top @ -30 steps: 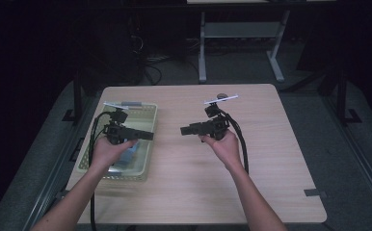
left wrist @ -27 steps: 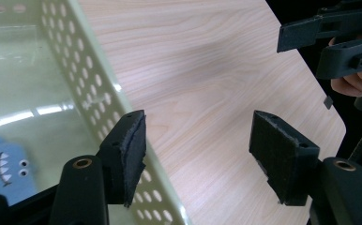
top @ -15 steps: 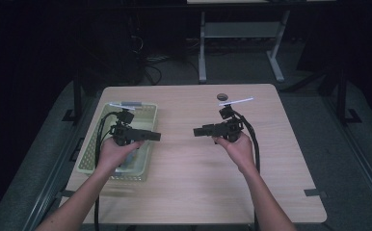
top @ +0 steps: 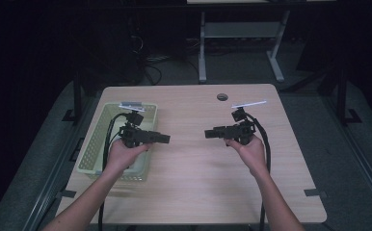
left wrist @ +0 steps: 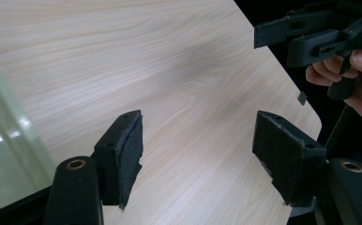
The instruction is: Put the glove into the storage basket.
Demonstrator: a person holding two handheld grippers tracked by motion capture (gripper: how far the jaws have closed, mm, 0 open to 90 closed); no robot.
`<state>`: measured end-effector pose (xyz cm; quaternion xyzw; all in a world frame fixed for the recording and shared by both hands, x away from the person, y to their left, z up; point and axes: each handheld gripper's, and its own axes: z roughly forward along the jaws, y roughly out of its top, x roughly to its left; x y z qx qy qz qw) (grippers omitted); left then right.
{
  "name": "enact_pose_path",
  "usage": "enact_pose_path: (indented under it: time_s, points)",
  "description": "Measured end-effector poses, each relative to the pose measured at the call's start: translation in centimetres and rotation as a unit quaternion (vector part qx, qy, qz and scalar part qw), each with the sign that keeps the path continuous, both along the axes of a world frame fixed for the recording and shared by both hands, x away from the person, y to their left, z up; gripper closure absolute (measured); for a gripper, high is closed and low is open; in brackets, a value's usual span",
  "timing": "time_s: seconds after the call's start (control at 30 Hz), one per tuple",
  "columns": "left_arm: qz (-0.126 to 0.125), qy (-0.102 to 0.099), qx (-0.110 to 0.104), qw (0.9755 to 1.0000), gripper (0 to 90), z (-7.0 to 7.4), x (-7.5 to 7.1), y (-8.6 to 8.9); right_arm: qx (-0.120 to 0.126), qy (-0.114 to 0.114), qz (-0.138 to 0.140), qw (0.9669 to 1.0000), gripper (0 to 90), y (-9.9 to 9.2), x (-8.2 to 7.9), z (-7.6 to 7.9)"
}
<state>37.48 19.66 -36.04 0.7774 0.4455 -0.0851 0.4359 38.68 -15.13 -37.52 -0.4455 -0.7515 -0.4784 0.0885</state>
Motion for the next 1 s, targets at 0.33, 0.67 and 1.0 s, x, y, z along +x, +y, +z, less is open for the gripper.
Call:
enact_pose_path:
  time_s: [0.33,0.67,1.0]
  points:
    - [-0.021,0.000,0.002,0.9998,31.9,-0.3,-0.5,-2.1,0.000,0.008,-0.014,0.9999,37.4,-2.0,-0.5,-0.7]
    - [-0.034,0.008,-0.008,0.9994,30.6,-0.9,-0.8,-3.6,0.004,0.018,-0.029,0.9994,36.8,-4.0,-1.1,-1.6]
    - [-0.036,0.007,-0.022,0.9991,30.6,-1.7,-1.0,-4.5,0.000,0.022,-0.036,0.9991,36.7,-5.5,-1.6,-2.2]
